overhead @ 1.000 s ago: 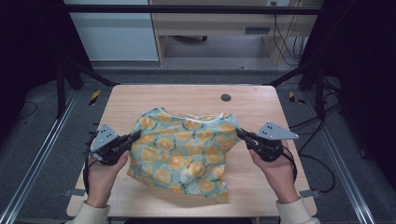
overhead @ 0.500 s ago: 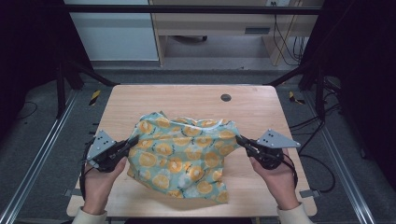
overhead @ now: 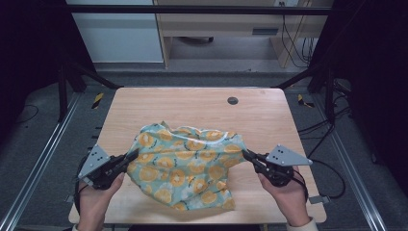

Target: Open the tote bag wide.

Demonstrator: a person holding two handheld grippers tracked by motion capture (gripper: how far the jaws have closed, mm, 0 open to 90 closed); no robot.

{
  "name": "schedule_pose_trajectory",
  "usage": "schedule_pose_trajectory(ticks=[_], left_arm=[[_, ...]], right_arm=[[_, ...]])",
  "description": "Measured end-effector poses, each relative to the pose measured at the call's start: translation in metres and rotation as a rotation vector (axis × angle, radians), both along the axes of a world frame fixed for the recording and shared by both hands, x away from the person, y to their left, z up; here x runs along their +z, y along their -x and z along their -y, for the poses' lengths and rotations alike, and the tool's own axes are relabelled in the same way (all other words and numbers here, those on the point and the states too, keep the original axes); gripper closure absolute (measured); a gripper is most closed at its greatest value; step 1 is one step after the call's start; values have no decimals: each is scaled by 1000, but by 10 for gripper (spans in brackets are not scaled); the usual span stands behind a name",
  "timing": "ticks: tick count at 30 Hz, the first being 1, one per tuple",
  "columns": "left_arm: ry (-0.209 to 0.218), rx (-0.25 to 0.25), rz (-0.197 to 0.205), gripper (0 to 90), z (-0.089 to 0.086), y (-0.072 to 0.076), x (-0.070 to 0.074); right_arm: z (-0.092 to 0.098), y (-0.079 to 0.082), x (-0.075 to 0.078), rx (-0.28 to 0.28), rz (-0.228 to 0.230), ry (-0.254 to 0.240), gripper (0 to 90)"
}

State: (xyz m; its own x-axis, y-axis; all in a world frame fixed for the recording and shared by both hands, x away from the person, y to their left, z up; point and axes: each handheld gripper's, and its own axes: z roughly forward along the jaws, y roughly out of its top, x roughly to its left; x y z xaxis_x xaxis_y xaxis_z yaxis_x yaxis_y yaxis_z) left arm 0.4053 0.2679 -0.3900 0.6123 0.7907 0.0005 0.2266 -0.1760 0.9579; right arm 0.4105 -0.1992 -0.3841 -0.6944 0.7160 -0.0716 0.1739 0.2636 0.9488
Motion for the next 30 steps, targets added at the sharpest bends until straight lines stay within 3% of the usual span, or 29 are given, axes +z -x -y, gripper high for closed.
schedule_pose_trajectory(ticks=[7,10,16,20,22,30], left_arm=[[-14,-28,-22,900,-4,14,-10],[-24,-64,-26,900,-11,23,-12],[-32,-111,-40,900,-15,30,-16],[-60,-146,-59,900,-15,34,-21],[-74,-161,-73,900,-15,35,-24],[-181,-236,-148,900,-6,33,-40]], right_arm=[[2,11,-10,19,-22,-19,898],[4,22,-16,70,-21,-27,898],[6,31,-22,114,-22,-14,898],[10,37,-24,145,-25,-19,898],[12,39,-32,172,-52,-3,898],[17,43,-46,232,-113,41,898]])
